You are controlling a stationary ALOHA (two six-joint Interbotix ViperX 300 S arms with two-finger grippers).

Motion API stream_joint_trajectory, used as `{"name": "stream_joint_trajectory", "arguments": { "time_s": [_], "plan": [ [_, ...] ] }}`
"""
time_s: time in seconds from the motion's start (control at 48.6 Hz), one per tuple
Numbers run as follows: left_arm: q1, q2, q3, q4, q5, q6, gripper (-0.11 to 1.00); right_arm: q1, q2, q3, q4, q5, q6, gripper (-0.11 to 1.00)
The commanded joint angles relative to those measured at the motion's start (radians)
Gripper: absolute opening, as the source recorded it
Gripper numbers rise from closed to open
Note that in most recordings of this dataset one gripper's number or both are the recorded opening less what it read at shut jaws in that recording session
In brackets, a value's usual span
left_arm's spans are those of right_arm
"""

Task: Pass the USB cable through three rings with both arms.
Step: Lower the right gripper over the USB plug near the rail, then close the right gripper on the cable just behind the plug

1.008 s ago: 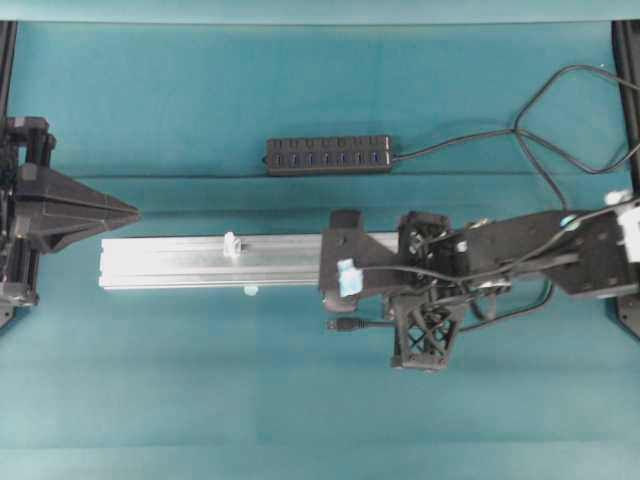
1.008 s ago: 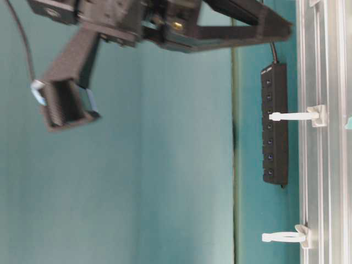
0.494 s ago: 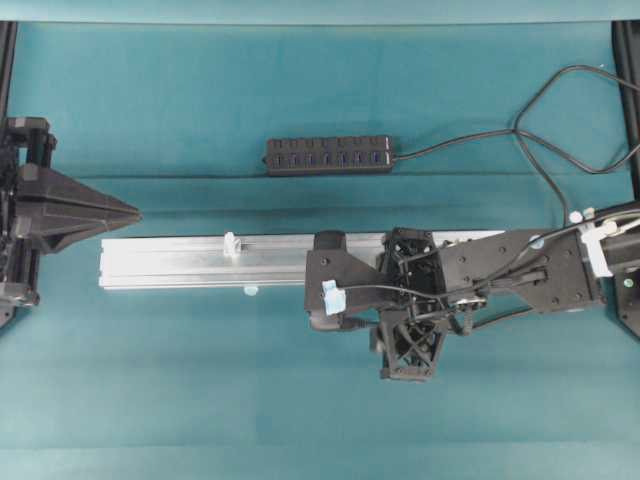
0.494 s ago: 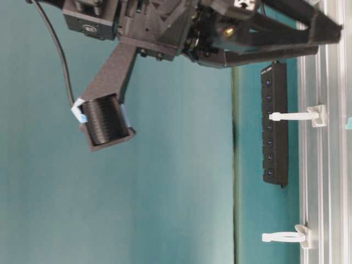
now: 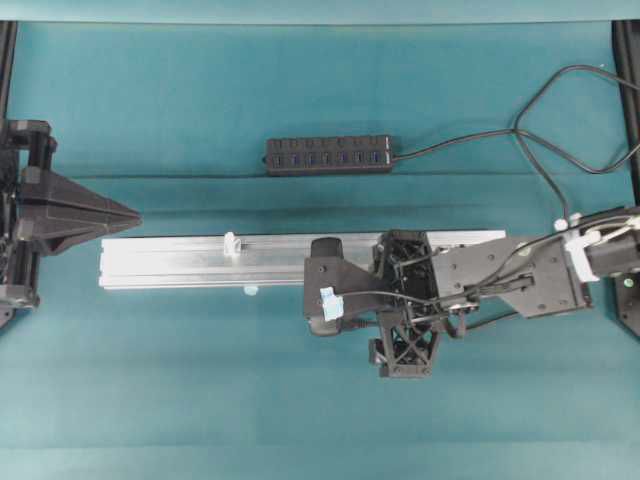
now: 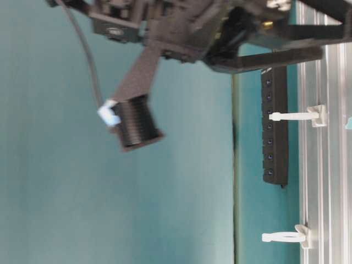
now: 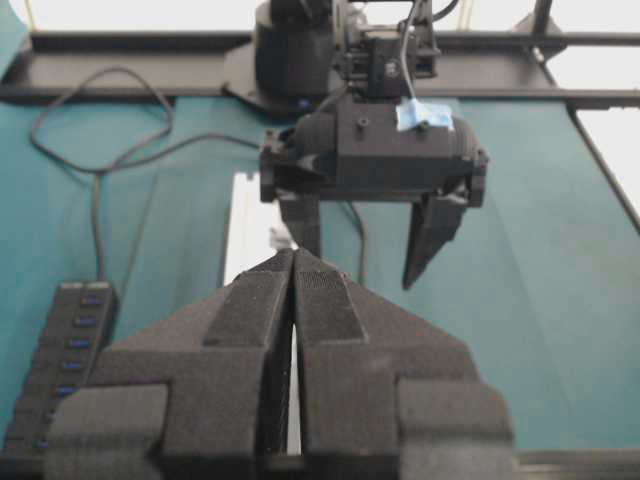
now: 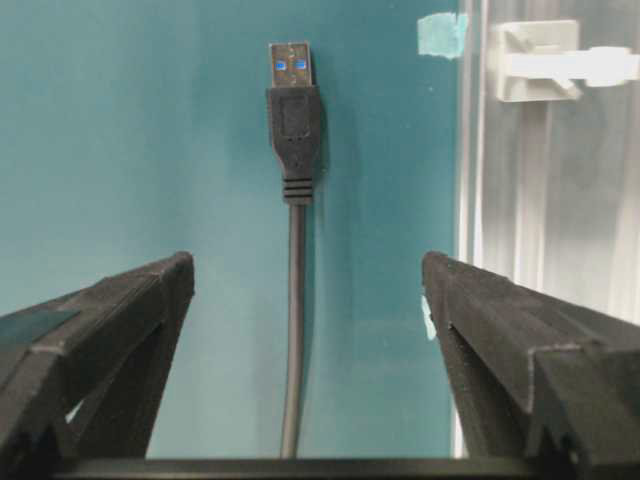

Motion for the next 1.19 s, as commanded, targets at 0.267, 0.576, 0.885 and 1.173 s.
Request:
{"name": "stream_joint_trajectory", "arguments": {
  "time_s": [0.267, 0.576, 0.885, 1.173],
  "plan": [
    [-0.003, 0.002, -0.028, 0.002, 0.002, 0.000, 0.02, 0.008, 0.034, 0.023, -0.003, -0.078, -0.011, 0.56],
    [-0.002, 0.002, -0.029, 0.002, 0.002, 0.000, 0.02, 0.006, 0.054, 0.037, -0.003, -0.100, -0.014, 0.55],
    [-0.002, 0.002, -0.028, 0.002, 0.002, 0.002, 0.02, -0.003, 0.067, 0.043, -0.008, -0.107, -0.017, 0.54],
    [-0.002, 0.002, -0.029, 0.000, 0.002, 0.003, 0.02, -0.002, 0.074, 0.041, -0.009, -0.107, -0.040, 0.54]
  ]
}}
